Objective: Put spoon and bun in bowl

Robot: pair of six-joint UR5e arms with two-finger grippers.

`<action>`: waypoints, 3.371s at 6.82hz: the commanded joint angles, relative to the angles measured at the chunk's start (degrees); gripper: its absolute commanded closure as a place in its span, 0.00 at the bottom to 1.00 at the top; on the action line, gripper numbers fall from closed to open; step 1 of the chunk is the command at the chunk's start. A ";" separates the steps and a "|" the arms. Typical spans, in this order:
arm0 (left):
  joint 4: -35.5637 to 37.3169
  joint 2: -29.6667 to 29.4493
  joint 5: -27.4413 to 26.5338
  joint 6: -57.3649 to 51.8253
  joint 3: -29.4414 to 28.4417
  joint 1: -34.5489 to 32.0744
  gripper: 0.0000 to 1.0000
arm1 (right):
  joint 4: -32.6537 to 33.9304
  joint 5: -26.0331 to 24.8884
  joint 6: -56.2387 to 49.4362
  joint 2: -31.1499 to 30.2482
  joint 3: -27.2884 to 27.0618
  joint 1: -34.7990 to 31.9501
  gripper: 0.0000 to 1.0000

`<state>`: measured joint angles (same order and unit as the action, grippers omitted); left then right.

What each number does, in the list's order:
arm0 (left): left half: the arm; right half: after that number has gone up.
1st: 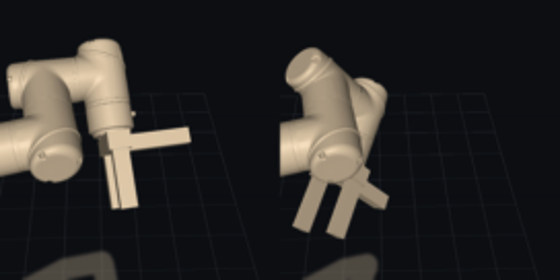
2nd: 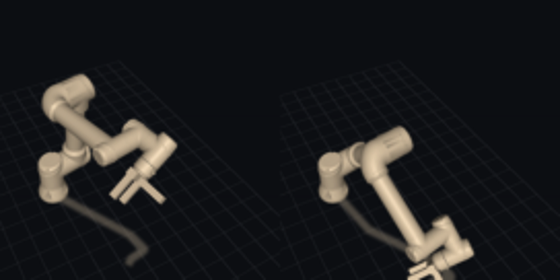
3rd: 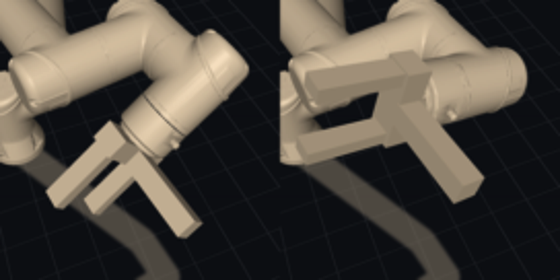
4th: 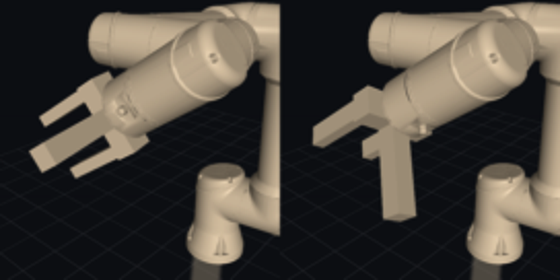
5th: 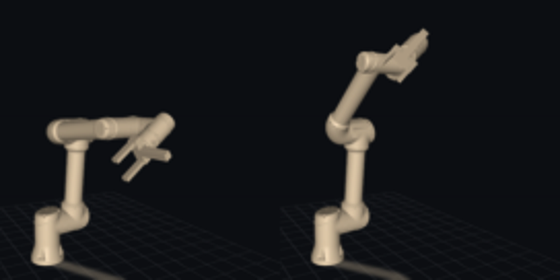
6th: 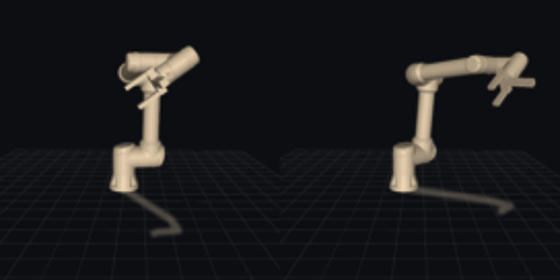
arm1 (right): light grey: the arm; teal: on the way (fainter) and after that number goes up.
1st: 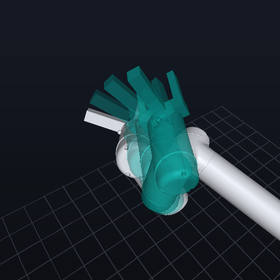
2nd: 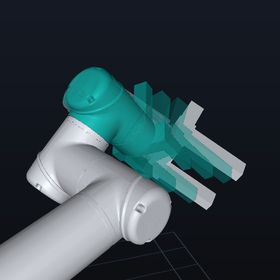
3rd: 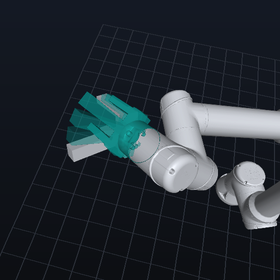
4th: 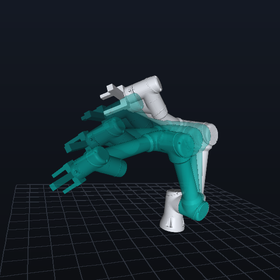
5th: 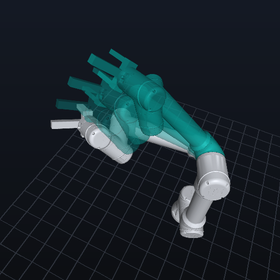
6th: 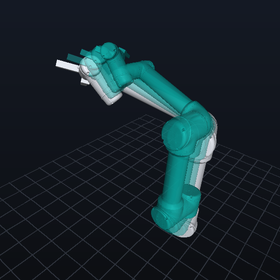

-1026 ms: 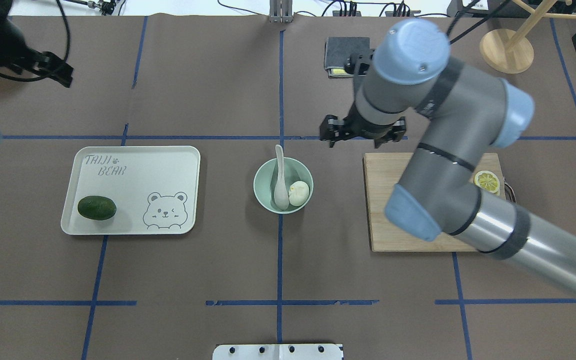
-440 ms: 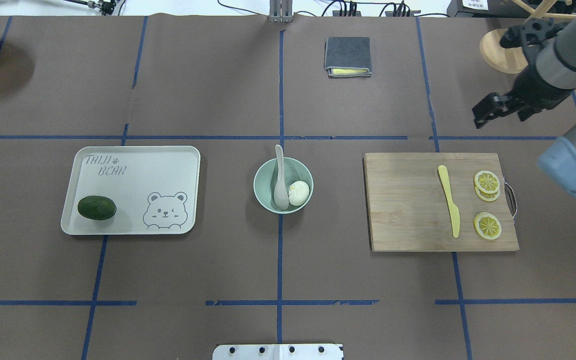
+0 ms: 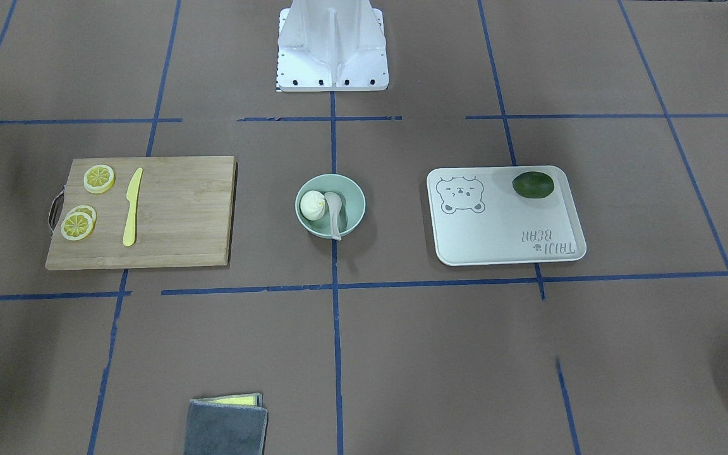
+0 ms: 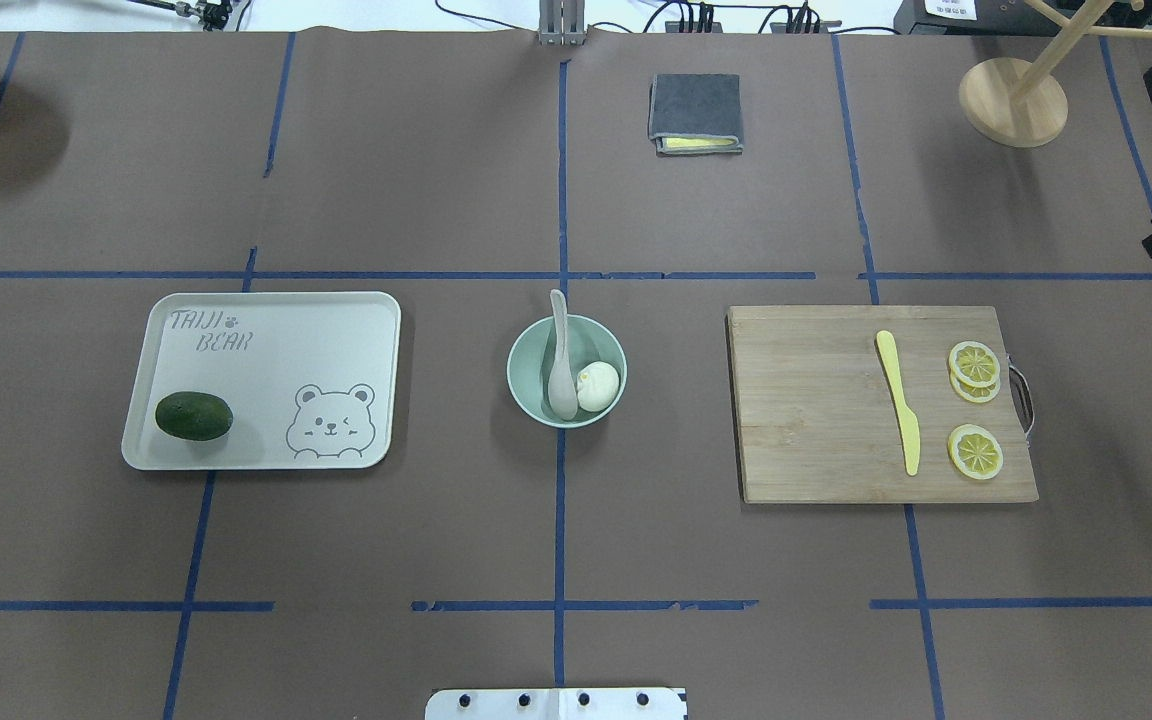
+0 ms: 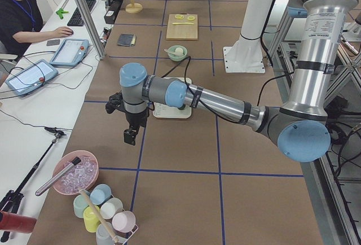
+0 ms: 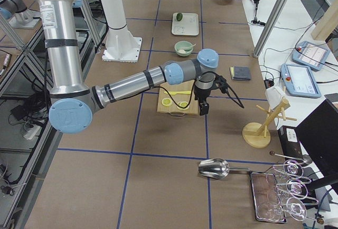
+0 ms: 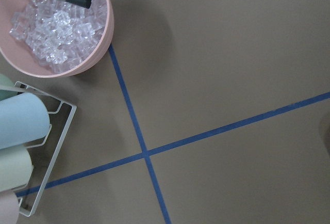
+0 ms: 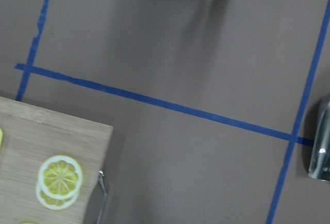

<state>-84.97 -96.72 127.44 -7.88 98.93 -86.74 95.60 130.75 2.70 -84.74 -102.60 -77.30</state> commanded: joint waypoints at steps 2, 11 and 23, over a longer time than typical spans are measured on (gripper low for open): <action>-0.11 2.58 -0.09 -0.47 -0.84 -1.94 0.00 | -0.23 2.67 -10.61 -0.60 7.77 -7.87 0.00; -6.17 9.98 3.52 0.14 -6.29 -4.32 0.00 | -2.34 7.42 -6.24 -5.78 8.39 -15.78 0.00; -5.91 11.03 6.15 -0.21 -5.50 -4.32 0.00 | -2.43 7.24 -4.72 -4.91 8.47 -15.78 0.00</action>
